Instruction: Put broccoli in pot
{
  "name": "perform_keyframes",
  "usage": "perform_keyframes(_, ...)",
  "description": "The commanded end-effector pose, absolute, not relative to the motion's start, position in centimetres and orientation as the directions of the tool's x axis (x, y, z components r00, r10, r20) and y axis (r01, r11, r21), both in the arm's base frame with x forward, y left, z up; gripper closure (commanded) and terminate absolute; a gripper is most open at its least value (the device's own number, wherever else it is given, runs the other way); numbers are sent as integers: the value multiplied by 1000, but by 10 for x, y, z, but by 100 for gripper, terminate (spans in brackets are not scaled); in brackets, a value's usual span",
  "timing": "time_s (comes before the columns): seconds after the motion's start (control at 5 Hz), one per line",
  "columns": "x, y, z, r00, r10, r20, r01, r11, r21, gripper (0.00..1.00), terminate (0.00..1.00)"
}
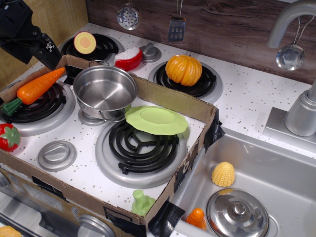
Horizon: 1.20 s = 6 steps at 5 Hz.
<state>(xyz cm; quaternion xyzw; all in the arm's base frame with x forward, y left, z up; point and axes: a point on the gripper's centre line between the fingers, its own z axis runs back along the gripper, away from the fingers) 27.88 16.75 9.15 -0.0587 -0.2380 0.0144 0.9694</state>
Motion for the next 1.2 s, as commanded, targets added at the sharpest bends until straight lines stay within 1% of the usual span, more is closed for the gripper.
perform_keyframes(0.0, 279, 167, 91, 886, 56, 460, 0, 993, -121, 0, 0)
perform_keyframes(0.2, 266, 149, 102, 904, 126, 408, -88, 990, -110, 0, 0)
perform_keyframes(0.4, 260, 140, 120, 907, 127, 401, -111, 992, -64, 0, 0)
perform_keyframes(0.6, 255, 128, 138, 914, 134, 384, -130, 991, -37, 0, 0)
perform_keyframes(0.8, 252, 103, 143, 946, 137, 293, -138, 990, -15, 0, 0)
perform_keyframes(1.0, 247, 79, 135, 970, 152, 187, -151, 988, -21, 0, 0)
